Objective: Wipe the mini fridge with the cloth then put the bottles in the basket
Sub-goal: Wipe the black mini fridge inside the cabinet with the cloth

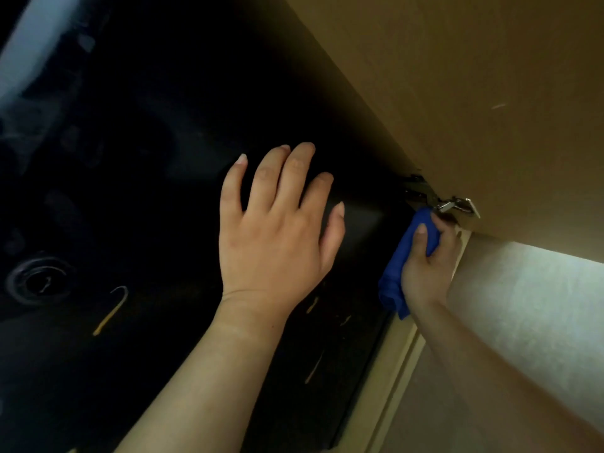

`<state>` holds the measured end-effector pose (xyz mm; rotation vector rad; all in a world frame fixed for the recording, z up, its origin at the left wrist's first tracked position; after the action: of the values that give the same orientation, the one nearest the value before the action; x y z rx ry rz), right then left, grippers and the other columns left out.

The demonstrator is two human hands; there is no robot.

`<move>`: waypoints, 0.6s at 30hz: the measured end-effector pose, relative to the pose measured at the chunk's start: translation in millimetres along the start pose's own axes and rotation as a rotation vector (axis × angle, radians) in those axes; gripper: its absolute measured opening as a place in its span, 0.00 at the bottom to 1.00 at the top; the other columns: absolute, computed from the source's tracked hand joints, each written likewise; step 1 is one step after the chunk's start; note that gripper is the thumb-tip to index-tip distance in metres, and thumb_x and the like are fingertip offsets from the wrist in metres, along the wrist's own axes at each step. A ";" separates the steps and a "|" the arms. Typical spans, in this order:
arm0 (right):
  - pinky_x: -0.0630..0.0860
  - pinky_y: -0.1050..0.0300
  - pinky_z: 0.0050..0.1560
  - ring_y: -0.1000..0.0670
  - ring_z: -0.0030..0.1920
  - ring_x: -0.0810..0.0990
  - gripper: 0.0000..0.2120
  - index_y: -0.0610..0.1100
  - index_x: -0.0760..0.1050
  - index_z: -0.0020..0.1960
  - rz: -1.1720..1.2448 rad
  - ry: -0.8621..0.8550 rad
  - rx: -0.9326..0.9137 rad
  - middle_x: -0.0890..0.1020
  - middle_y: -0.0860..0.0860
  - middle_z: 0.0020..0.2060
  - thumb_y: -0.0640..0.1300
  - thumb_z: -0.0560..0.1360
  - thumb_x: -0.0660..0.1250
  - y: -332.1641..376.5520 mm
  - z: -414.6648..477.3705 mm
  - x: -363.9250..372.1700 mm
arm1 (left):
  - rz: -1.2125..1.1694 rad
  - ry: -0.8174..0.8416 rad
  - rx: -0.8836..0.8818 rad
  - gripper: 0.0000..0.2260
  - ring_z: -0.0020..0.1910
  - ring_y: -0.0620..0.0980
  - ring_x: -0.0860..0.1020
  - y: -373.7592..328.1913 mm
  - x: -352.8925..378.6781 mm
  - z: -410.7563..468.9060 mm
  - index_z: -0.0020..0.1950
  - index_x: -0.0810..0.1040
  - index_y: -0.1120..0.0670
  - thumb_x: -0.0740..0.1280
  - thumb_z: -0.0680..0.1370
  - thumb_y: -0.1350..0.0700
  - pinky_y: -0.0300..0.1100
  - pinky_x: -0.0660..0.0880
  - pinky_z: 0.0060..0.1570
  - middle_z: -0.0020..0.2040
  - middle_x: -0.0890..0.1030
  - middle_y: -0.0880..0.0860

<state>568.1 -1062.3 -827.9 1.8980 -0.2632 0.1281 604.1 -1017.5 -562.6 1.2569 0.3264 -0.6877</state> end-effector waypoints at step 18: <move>0.62 0.58 0.66 0.52 0.63 0.67 0.17 0.47 0.66 0.67 -0.043 0.054 0.034 0.69 0.51 0.63 0.50 0.80 0.58 -4.8 -17.8 -0.6 | 0.002 0.017 0.013 0.17 0.66 0.54 0.69 -1.6 2.7 -0.5 0.59 0.78 0.50 0.55 0.80 0.46 0.53 0.56 0.68 0.67 0.74 0.52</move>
<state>569.3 -1043.9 -826.4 1.9300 -0.1839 0.1555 605.2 -1018.1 -565.5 1.2757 0.3356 -0.6786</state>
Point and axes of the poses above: each hand's wrist, its own z-axis towards the middle knuckle, its own x-axis out of the palm, y = z × x, the point moved 7 cm from there along z, towards the middle knuckle
